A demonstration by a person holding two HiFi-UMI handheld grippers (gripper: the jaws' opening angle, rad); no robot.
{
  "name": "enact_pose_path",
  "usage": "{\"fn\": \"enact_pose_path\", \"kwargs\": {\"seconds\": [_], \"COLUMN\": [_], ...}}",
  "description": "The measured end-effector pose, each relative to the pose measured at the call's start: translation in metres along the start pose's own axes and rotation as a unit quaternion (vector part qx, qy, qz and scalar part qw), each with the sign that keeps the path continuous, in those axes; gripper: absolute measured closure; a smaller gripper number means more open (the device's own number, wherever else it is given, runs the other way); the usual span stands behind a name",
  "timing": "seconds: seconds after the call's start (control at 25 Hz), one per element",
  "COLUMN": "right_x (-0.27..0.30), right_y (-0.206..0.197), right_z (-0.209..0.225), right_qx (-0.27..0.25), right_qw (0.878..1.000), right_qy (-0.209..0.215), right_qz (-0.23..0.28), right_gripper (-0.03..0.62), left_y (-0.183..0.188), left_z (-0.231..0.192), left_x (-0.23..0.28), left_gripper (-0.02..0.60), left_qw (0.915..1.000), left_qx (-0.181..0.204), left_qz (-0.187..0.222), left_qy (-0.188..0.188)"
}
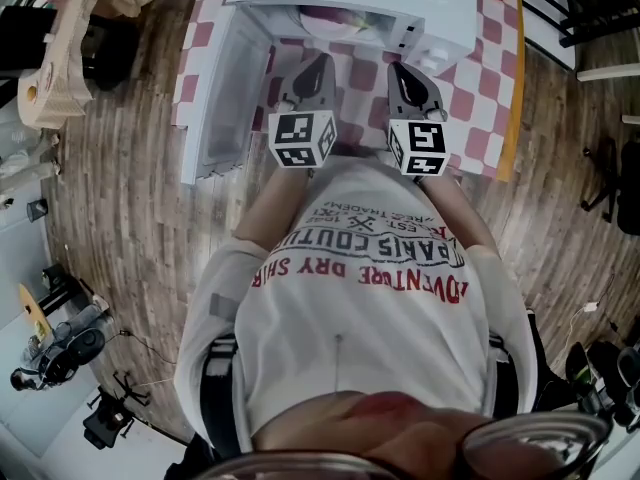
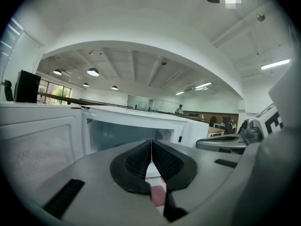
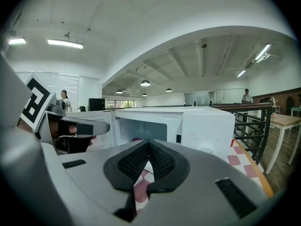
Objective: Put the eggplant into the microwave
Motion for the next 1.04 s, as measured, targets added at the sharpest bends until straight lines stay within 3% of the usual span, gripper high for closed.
{"fn": "enact_pose_path", "kwargs": {"seconds": [0.52,1.04], "right_x": [-0.003,0.002], "right_y": [0.000,-0.003], "right_z": [-0.005,-0.005], "right_qx": [-0.006,-0.008], "right_qw": [1.000,1.000], "right_qy": [-0.003,-0.003], "right_qz": [0.001,-0.010], "right_gripper": [0.569,0.569], "left_y": [0.010,0.010], "left_z": [0.006,0.003], "left_x": [-0.005,-0.005], "left_gripper": [0.554,0.554], "left_qw": [0.9994,0.9998], "left_qx": [-0.018,-0.002], "left_qz": [0.008,0.010], "left_qy": [-0.030,-0.020]}}
Point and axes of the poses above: the fingertips, and each gripper's own axes: x forward along the fingers, z to its right, y out of its top, the point moved 6 cm from there along -x, backward along the fingers, and after that the axes turned 13 degrees about x, right-handed, at the moved point
